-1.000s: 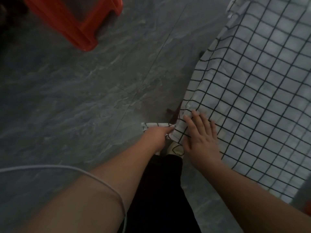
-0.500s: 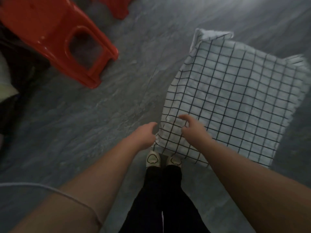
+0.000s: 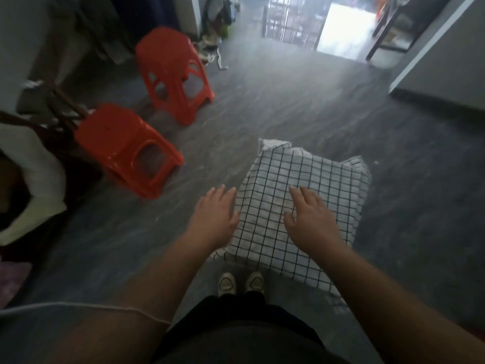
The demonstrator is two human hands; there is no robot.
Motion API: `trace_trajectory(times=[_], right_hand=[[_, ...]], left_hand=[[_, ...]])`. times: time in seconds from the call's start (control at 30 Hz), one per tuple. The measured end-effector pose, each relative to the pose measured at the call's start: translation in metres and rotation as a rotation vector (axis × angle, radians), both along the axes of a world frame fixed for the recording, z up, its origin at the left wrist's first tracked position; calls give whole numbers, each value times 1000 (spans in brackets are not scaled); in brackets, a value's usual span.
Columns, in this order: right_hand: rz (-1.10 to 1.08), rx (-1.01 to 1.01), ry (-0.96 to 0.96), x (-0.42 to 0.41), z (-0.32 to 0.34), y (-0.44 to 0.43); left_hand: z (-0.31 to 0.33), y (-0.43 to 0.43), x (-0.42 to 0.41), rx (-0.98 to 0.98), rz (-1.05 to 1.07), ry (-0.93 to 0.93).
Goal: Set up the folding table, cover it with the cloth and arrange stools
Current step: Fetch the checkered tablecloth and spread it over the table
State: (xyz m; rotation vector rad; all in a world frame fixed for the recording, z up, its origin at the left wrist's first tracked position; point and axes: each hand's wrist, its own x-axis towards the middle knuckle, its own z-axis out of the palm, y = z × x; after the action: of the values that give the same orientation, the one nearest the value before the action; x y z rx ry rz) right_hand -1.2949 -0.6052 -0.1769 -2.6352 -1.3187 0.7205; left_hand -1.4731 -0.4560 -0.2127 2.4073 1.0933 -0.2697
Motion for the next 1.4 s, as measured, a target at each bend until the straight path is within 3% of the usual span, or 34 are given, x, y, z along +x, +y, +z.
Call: trace_trajectory(times=[0.2, 0.53, 0.87, 1.1, 1.4], right_hand=[[-31, 114, -27, -7, 48, -13], [-76, 141, -30, -33, 50, 39], [-192, 100, -63, -85, 31, 230], [-267, 92, -84, -124, 53, 379], [-403, 54, -129, -80, 58, 444]], left_hand=[[48, 2, 6, 105, -23, -29], [60, 56, 5, 99, -104, 6], [36, 253, -33, 84, -260, 40], [62, 413, -46, 124, -382, 59], [64, 503, 3, 111, -498, 82]])
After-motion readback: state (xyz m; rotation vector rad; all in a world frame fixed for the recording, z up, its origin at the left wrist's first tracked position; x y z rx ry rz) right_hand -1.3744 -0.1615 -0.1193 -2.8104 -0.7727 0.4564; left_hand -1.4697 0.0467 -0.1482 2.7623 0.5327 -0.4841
